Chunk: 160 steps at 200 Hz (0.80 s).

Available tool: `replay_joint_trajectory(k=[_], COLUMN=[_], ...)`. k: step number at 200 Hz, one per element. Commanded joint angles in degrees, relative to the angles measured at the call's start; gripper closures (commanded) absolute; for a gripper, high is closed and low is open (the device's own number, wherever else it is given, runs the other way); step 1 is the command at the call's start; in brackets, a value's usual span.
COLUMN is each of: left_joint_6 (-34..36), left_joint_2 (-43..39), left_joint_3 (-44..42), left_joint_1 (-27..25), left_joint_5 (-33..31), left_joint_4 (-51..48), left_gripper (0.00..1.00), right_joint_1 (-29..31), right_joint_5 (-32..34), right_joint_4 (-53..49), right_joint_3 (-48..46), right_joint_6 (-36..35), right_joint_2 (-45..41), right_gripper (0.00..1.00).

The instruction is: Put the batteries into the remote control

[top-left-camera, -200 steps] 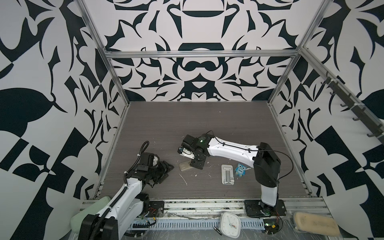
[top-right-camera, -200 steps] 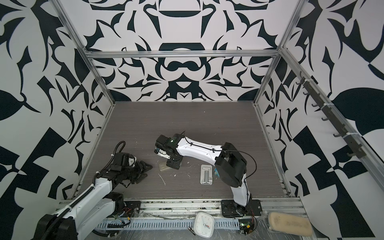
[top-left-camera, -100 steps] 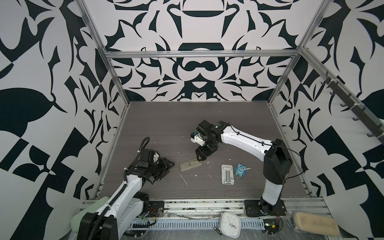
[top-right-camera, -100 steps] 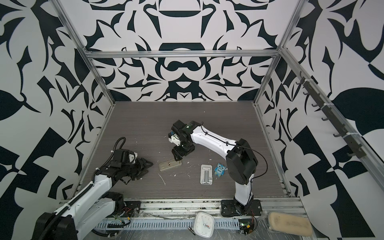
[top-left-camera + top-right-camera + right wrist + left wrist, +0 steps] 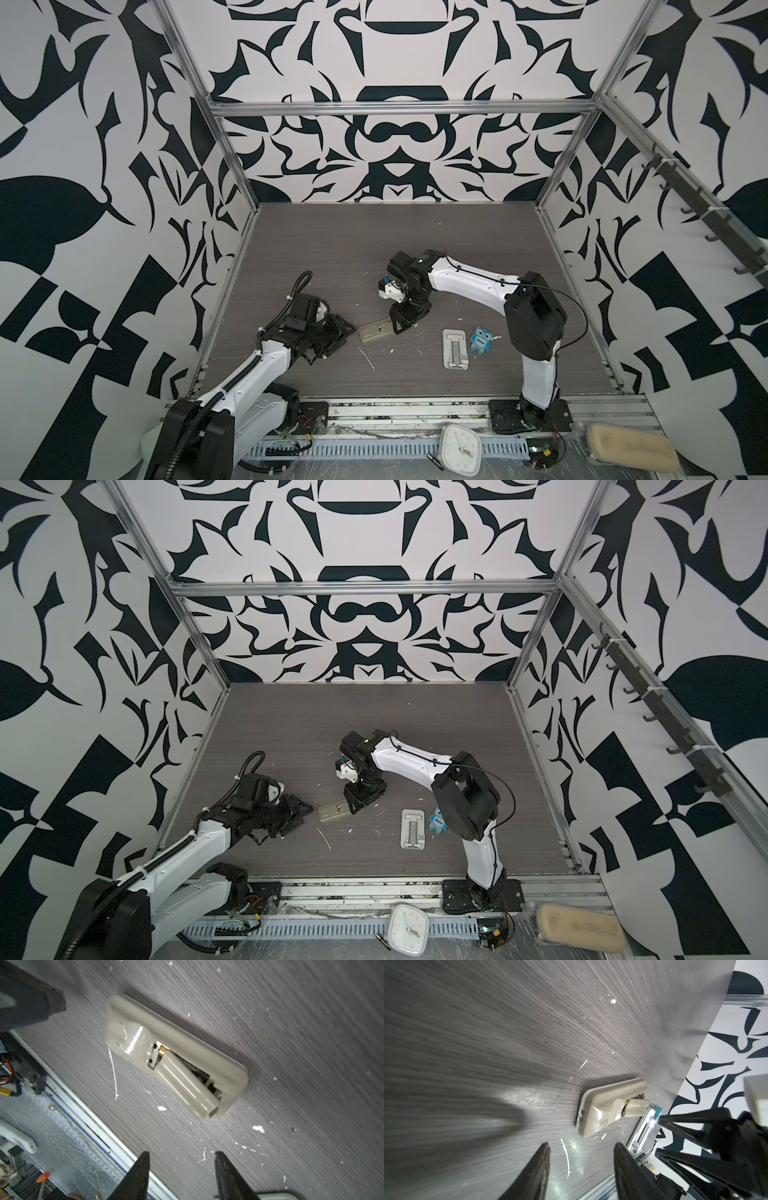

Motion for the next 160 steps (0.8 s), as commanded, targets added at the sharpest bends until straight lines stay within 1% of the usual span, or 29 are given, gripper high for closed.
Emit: replay_joint_trajectory(k=[1, 160], left_joint_6=[-0.96, -1.28], left_joint_2=[0.73, 0.78], left_joint_3=[1.09, 0.29], left_joint_1=[-0.77, -1.36], left_joint_5=[-1.18, -1.56], left_joint_4=[1.62, 1.76], left_gripper=[0.49, 0.54], right_joint_1=[-0.11, -0.46], right_joint_5=[-0.66, -1.71], right_joint_4=[-0.08, 1.02], right_joint_3=[2.23, 5.71], right_joint_6=[-1.07, -1.78], right_joint_2=[0.45, 4.93], right_gripper=[0.48, 0.53])
